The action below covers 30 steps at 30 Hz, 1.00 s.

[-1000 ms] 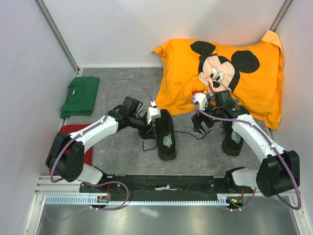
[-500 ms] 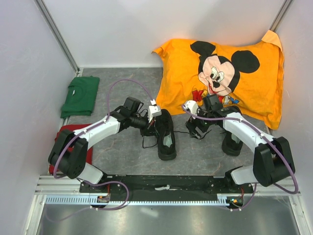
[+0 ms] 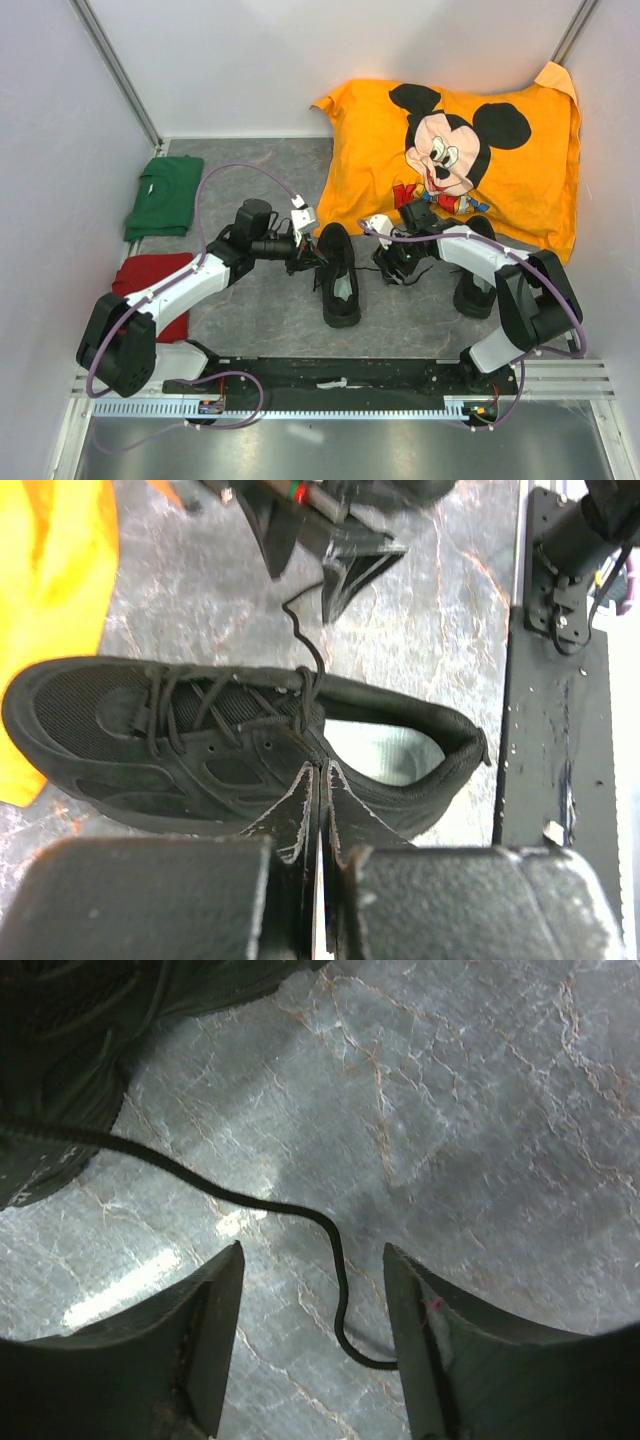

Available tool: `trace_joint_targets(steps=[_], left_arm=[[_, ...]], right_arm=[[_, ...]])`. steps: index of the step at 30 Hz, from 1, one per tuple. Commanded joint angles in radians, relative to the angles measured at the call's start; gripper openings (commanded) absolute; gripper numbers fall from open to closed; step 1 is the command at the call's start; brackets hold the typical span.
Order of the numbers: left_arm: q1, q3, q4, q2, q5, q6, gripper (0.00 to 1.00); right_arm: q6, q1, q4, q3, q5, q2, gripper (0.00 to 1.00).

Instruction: Tie the shoes

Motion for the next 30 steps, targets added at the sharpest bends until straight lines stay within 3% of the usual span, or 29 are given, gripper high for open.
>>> trace_joint_targets(steps=[1,14,17,19,23,30], left_arm=[[-0.001,-0.034,0.127,-0.034,0.000,-0.051,0.02],[-0.001,-0.077,0.241,-0.063,0.012,-0.083,0.02],[-0.001,-0.077,0.256,-0.054,0.013,-0.083,0.02],[-0.001,-0.075,0.260,-0.051,0.016,-0.082,0.02],[-0.001,-0.075,0.262,-0.045,0.035,-0.068,0.02],[-0.003,-0.072,0.262,-0.039,0.058,-0.033,0.02]], right_arm=[[0.021,0.011,0.058,-0.011,0.018,0.015,0.64],[0.018,0.000,-0.011,-0.080,0.165,-0.041,0.59],[0.015,-0.003,-0.011,-0.089,0.202,-0.053,0.50],[0.018,-0.011,-0.005,-0.085,0.230,-0.039,0.38],[0.042,-0.029,0.038,-0.030,0.300,-0.010,0.03],[0.064,-0.034,0.104,0.240,0.255,0.067,0.00]])
